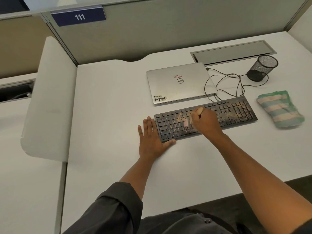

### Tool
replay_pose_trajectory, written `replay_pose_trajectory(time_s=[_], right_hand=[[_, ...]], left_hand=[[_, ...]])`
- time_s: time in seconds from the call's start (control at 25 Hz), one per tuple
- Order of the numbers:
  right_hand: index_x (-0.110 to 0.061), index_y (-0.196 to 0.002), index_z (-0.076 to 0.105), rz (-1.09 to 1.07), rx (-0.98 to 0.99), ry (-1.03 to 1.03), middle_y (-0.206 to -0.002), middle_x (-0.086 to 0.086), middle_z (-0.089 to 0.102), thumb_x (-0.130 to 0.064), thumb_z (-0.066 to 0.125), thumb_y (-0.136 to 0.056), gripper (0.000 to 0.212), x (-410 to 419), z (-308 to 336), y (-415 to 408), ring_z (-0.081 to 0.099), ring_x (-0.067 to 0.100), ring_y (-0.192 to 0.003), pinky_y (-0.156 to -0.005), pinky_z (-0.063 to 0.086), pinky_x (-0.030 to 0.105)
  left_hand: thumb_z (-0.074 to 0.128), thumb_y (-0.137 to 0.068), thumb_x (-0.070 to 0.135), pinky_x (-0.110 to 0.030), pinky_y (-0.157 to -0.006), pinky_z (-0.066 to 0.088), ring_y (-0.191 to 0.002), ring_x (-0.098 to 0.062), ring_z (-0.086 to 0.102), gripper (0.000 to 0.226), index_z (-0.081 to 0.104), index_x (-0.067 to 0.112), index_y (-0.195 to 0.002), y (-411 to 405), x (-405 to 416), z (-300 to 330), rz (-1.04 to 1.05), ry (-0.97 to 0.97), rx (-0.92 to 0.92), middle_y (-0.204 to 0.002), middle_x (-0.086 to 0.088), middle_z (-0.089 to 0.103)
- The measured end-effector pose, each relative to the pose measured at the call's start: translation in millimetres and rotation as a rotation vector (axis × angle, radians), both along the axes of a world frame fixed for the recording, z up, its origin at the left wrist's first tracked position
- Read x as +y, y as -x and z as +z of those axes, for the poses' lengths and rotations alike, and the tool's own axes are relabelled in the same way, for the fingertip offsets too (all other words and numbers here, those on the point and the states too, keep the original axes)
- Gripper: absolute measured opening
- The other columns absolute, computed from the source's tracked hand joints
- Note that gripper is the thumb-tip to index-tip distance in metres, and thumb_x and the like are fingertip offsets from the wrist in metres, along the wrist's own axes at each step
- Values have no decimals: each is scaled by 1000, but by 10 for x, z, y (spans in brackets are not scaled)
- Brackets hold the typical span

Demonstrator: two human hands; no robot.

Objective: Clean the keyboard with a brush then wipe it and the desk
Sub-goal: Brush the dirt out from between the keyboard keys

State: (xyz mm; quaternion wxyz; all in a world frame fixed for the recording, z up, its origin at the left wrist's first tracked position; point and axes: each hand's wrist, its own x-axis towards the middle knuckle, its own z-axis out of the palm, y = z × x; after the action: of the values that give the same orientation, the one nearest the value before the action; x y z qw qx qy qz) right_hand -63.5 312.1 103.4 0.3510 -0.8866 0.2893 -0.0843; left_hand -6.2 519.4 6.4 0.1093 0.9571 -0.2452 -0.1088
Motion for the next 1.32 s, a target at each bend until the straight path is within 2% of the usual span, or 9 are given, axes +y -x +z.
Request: replay_pose_trajectory(time_s=[0.16, 0.2, 0.28, 0.44, 0.68, 0.92, 1.04, 1.16, 1.32], right_hand=[[-14, -88, 63, 31, -76, -282, -72, 6, 71, -23, 53, -98, 16, 105, 51, -92, 69, 18, -59, -54, 58, 34], [-14, -88, 62, 53, -69, -282, -72, 5, 71, -22, 53, -97, 15, 156, 39, -116, 68, 18, -58, -55, 59, 35], [-14, -86, 62, 99, -40, -160, -72, 1, 69, -22, 53, -95, 16, 192, -11, -151, 67, 16, -63, -56, 57, 34], [-12, -82, 61, 76, -17, 25, -72, -1, 64, -20, 53, -95, 17, 10, 23, -149, 60, 12, -65, -52, 43, 23], [-17, -85, 69, 154, -41, -55, -73, -2, 70, -25, 56, -94, 18, 50, -1, -329, 67, 14, -69, -63, 56, 32], [-12, -82, 63, 48, 15, 118, -68, -2, 61, -23, 53, -94, 18, -106, 40, -323, 58, 14, -63, -47, 37, 23], [-14, -86, 66, 87, -31, 3, -74, -1, 67, -23, 56, -94, 16, -76, 54, -408, 63, 14, -68, -53, 47, 24], [-19, -88, 68, 162, -53, -90, -74, -3, 70, -26, 57, -94, 14, 26, 19, -477, 67, 15, -72, -63, 56, 33], [-15, -87, 65, 114, -7, 52, -72, -2, 64, -23, 54, -94, 16, -119, 26, -437, 61, 15, -66, -52, 43, 24]], left_hand=[[25, -72, 101, -54, -124, -9, -155, -27, -19, 136, -8, 3, -160, 13, -18, 0, 8, -18, -19, -169, -16, -12], [25, -72, 101, -54, -124, -10, -155, -27, -20, 135, -9, 4, -160, 10, -22, 1, 10, -24, -15, -169, -16, -13], [26, -73, 100, -53, -124, -11, -154, -26, -22, 135, -11, 4, -160, 11, -29, 8, 11, -33, -4, -168, -15, -15], [25, -72, 101, -53, -124, -12, -154, -24, -23, 135, -11, 5, -160, 17, -19, 2, 18, -20, -10, -168, -14, -16], [21, -71, 103, -52, -124, -11, -154, -23, -23, 135, -9, 6, -160, 10, -24, -57, 24, -11, -38, -169, -13, -14], [23, -72, 102, -53, -124, -9, -154, -23, -22, 134, -8, 7, -161, 7, -21, -64, 25, -7, -40, -169, -13, -13], [24, -72, 101, -52, -124, -10, -154, -22, -23, 134, -9, 7, -161, 12, -29, -58, 30, -14, -38, -169, -12, -14], [25, -72, 101, -52, -124, -10, -154, -22, -23, 134, -9, 7, -161, 10, -40, -57, 34, -22, -40, -169, -12, -15], [24, -72, 101, -52, -125, -10, -154, -21, -24, 133, -10, 7, -161, 9, -38, -63, 36, -27, -39, -169, -11, -15]])
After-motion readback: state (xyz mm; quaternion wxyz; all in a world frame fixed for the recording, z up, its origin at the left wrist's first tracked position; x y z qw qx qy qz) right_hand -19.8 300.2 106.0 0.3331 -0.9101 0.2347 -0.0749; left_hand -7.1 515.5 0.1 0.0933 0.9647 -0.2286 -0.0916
